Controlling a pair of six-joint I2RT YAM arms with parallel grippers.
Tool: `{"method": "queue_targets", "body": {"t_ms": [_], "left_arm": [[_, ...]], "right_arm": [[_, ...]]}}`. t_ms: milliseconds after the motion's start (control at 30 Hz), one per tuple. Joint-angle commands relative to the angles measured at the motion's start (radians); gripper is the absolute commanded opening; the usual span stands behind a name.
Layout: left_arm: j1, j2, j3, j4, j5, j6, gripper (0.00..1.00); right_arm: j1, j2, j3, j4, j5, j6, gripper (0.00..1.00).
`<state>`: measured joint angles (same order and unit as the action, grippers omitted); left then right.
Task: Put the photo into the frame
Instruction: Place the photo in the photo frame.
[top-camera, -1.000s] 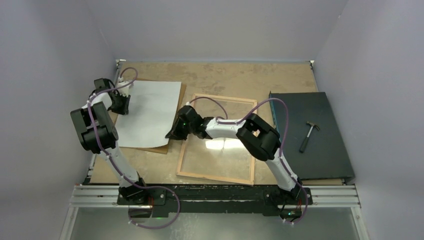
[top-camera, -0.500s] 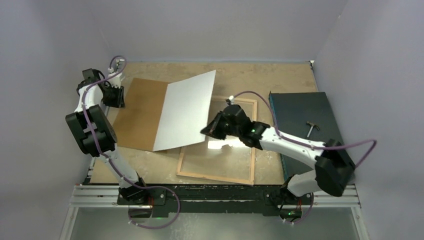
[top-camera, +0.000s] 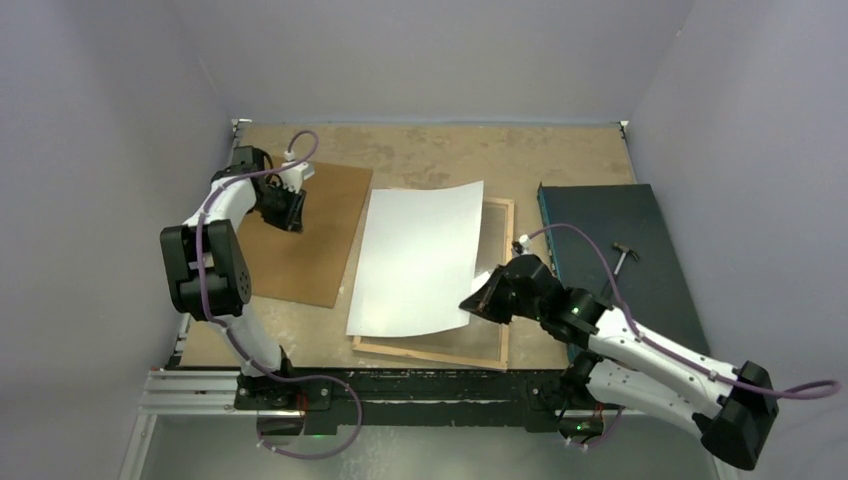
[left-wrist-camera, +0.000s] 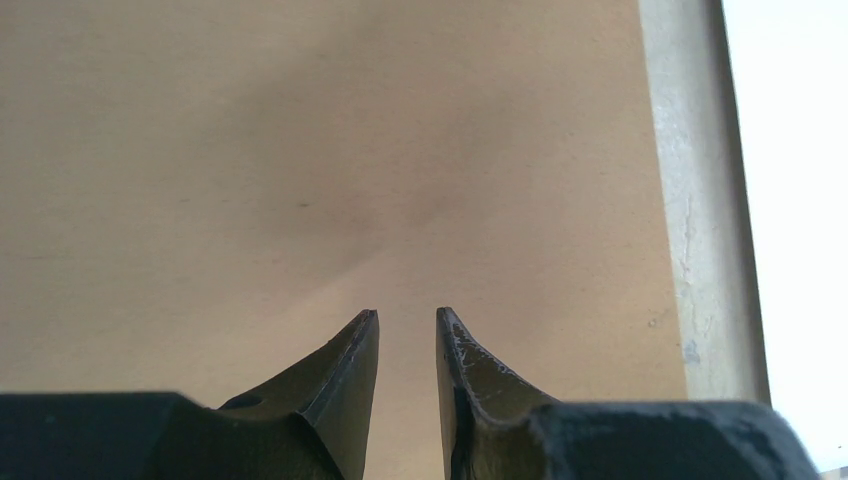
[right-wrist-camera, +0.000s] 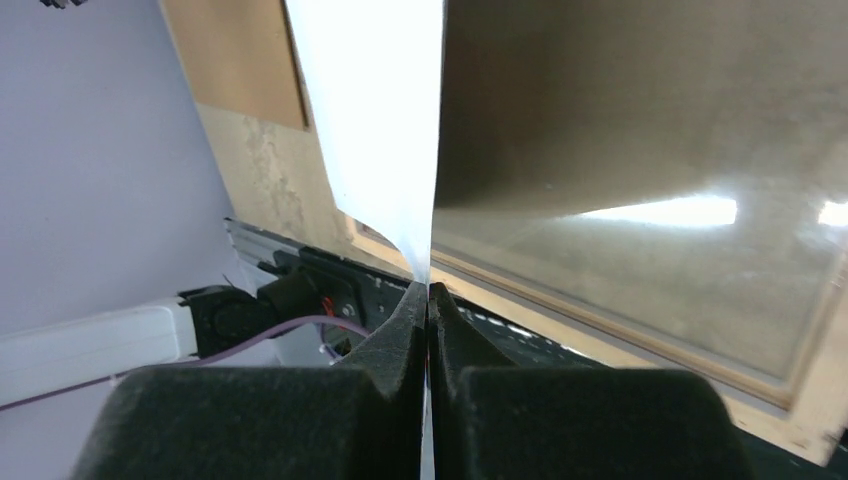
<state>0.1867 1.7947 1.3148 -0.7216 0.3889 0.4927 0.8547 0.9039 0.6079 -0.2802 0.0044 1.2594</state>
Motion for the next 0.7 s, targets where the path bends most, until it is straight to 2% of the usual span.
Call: {"method": "queue_targets", "body": {"t_ms": [0,233,667], "left_arm": [[-0.033,-0.044,-0.041,0.017,-0.007,-0.015,0.26],[-0.048,-0.055,-0.045,0.020,-0.013,-0.018,0.25],[-0.057,-0.054,-0.061,0.030,-0.012,-0.017,0.25]], "right_arm": [[-0.004,-0.121,-0.076,-0.140,0.051,0.046,0.00],[-0.005,-0.227,-0.135,-0.207,0.065,0.086,0.00],[-0.006,-0.212,-0.117,-0.250,0.143,0.076,0.00]]}}
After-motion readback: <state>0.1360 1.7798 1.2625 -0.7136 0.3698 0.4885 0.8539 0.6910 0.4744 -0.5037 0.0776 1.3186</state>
